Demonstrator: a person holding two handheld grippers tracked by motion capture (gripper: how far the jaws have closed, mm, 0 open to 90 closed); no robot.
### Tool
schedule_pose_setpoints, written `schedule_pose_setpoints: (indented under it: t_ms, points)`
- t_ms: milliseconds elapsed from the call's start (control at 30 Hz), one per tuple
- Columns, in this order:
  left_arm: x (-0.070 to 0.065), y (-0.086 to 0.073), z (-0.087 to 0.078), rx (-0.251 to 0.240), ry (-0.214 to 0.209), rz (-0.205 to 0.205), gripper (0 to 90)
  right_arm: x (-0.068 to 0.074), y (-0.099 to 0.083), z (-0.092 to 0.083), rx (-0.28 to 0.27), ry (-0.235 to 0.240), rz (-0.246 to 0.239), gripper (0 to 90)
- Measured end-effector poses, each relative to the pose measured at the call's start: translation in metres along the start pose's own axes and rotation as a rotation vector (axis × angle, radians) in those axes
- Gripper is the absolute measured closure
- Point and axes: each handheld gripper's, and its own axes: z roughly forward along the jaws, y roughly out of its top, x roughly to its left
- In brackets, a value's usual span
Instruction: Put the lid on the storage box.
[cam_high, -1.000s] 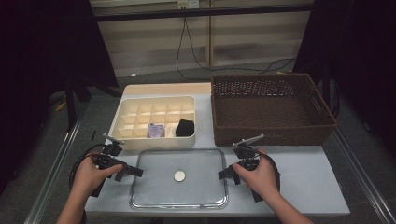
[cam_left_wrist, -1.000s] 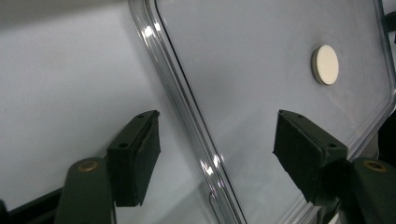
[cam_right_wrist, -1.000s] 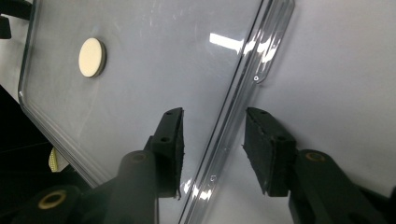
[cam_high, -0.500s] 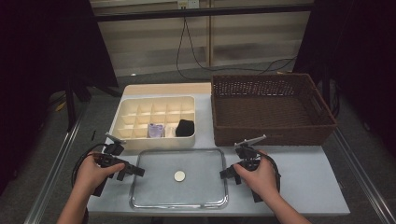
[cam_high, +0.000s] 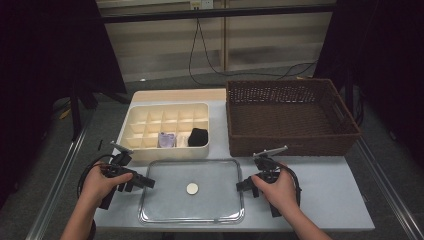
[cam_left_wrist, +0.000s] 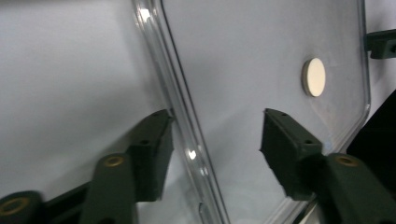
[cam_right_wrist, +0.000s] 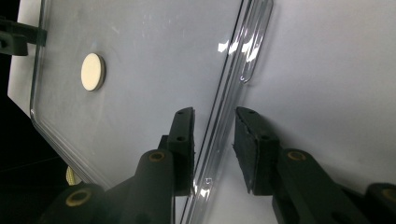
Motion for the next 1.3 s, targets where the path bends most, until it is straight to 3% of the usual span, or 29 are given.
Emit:
schedule_pose_setpoints:
  t_ms: [133,267,433,567,633,733,833,867,900,1000,1100,1167,1300]
  points:
    - [0.004,-0.001,-0.001,-0.017,-0.022,-0.032,48.5,0.000,0.001,0.000,0.002,0.003,0.013,67.9]
    - [0.005,-0.002,-0.001,-0.020,-0.017,-0.024,52.8,-0.003,0.001,0.000,0.005,0.019,0.044,69.8]
    - [0.006,-0.002,-0.001,-0.019,-0.022,-0.035,54.8,-0.010,0.001,0.002,-0.006,0.086,0.108,70.3]
    - [0.006,-0.002,-0.001,-0.017,-0.021,-0.034,54.9,-0.008,0.002,0.005,-0.005,0.103,0.132,73.0]
    - [0.007,-0.002,-0.001,-0.025,-0.009,-0.035,59.5,-0.007,0.002,0.005,0.000,0.083,0.114,73.7]
    - [0.009,-0.003,-0.002,-0.026,0.002,-0.039,66.7,-0.010,0.001,0.005,-0.014,0.105,0.128,75.1]
    - [0.009,-0.005,-0.001,-0.051,0.002,-0.050,66.7,-0.008,0.000,0.005,-0.016,0.096,0.115,74.9]
    - [0.010,-0.006,-0.002,-0.046,-0.008,-0.048,67.8,-0.006,-0.001,0.005,-0.030,0.079,0.084,74.3]
    - [0.009,-0.008,0.000,-0.073,-0.003,-0.059,67.8,-0.006,-0.001,0.005,-0.030,0.079,0.084,74.3]
    - [0.010,-0.009,-0.003,-0.067,-0.019,-0.043,67.6,-0.004,-0.003,0.004,-0.037,0.064,0.070,73.6]
    - [0.009,-0.010,-0.002,-0.077,-0.013,-0.039,68.2,-0.003,-0.006,0.003,-0.047,0.070,0.044,73.4]
    - [0.009,-0.010,-0.003,-0.076,-0.009,-0.028,68.6,-0.002,-0.007,0.003,-0.038,0.071,0.053,73.4]
    - [0.006,-0.011,-0.004,-0.070,-0.011,-0.032,69.9,-0.002,-0.010,-0.003,-0.075,0.098,0.029,74.8]
